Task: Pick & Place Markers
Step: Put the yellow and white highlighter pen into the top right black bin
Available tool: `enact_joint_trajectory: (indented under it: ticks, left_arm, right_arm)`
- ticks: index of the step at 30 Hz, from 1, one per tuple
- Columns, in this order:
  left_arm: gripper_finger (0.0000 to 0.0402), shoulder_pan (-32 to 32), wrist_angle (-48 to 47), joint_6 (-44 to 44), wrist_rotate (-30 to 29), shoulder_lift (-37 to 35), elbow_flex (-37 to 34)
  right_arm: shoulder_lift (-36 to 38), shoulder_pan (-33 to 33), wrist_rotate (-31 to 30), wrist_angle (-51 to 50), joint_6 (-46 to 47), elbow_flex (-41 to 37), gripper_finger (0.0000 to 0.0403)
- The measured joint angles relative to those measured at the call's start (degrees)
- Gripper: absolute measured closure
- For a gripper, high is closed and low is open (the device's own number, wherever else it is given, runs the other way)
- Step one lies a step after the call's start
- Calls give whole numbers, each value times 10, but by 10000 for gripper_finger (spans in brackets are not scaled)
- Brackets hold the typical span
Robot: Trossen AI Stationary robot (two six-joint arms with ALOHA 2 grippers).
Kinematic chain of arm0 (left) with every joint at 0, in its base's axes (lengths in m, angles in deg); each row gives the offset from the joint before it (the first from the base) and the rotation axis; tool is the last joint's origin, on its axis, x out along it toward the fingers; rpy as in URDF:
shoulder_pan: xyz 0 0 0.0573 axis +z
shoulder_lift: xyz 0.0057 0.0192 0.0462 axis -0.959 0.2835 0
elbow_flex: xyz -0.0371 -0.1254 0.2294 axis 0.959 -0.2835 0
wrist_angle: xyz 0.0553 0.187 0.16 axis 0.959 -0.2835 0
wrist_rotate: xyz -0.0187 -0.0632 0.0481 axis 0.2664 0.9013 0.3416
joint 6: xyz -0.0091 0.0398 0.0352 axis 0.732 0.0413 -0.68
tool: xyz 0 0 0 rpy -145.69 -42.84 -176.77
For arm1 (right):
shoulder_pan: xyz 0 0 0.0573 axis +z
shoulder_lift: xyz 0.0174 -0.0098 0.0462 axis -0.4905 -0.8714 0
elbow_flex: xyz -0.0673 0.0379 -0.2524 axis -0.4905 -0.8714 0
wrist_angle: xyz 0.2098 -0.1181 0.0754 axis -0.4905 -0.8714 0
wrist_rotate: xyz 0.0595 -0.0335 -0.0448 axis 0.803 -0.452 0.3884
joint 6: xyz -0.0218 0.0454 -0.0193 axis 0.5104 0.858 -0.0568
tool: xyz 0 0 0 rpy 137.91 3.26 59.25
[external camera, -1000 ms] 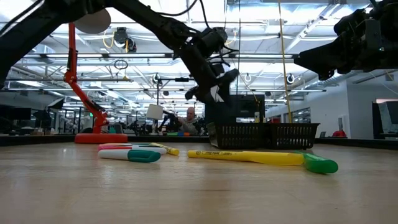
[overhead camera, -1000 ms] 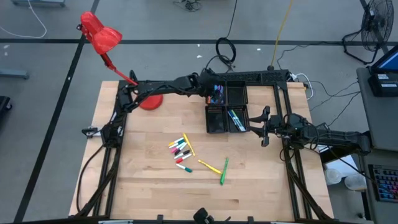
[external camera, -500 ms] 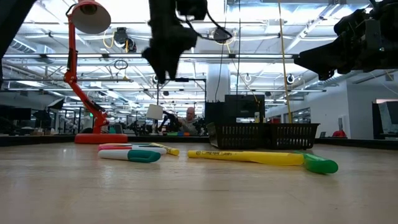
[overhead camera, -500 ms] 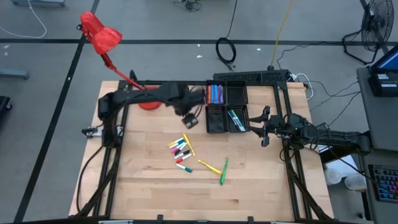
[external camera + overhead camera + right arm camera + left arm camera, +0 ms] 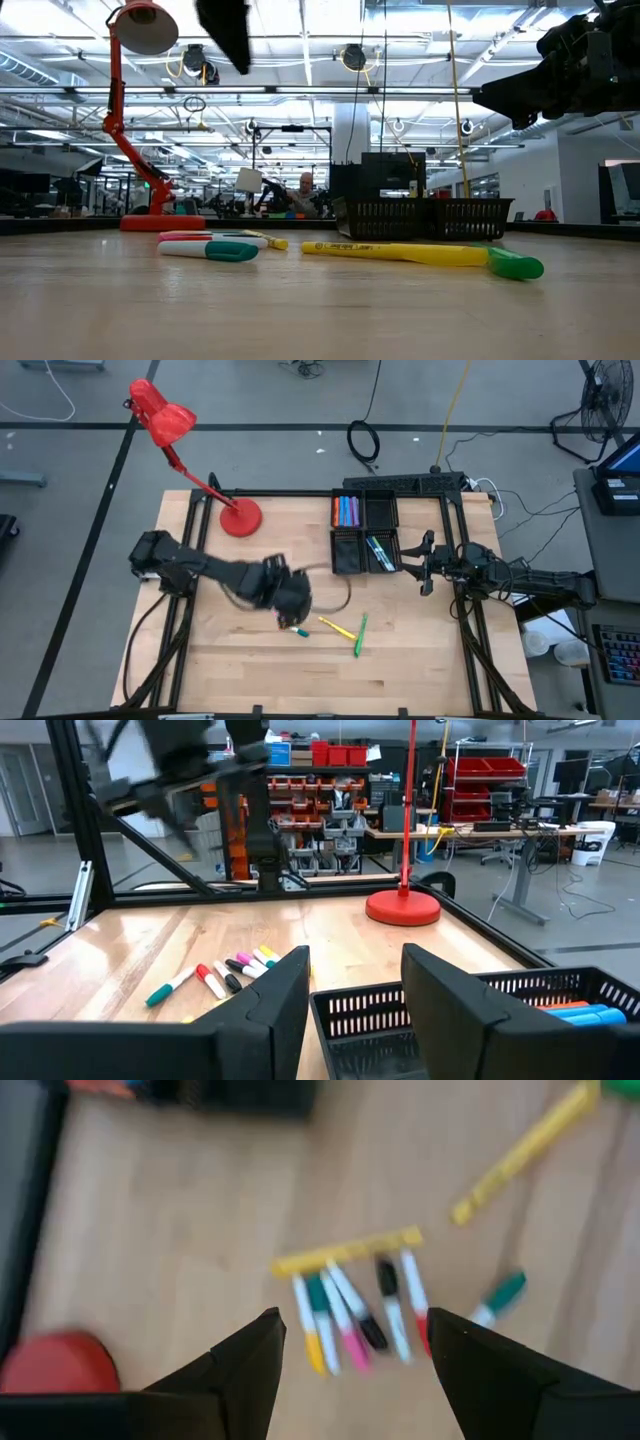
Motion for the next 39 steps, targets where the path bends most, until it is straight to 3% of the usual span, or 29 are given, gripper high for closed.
enact_joint_trajectory:
  ticks: [4, 7, 14, 24, 33, 39]
  left_arm:
    - [151, -25, 1, 68, -30, 1, -66]
    - [151, -20, 36, 92, -14, 0, -131]
    - [151, 34, 125, 66, 36, -22, -257]
    - [151, 135, 332, -5, 116, -108, -419]
    - [151, 174, 423, -9, 153, -106, -500]
    - [151, 176, 420, -12, 149, -104, -504]
  right_arm:
    - [0, 0, 0, 0, 0, 0, 257]
    - [0, 0, 0, 0, 0, 0, 257]
    - [0, 0, 0, 0, 0, 0, 257]
    - [0, 0, 0, 0, 0, 0, 257]
    - [0, 0, 0, 0, 0, 0, 257]
    - [0, 0, 0, 0, 0, 0, 257]
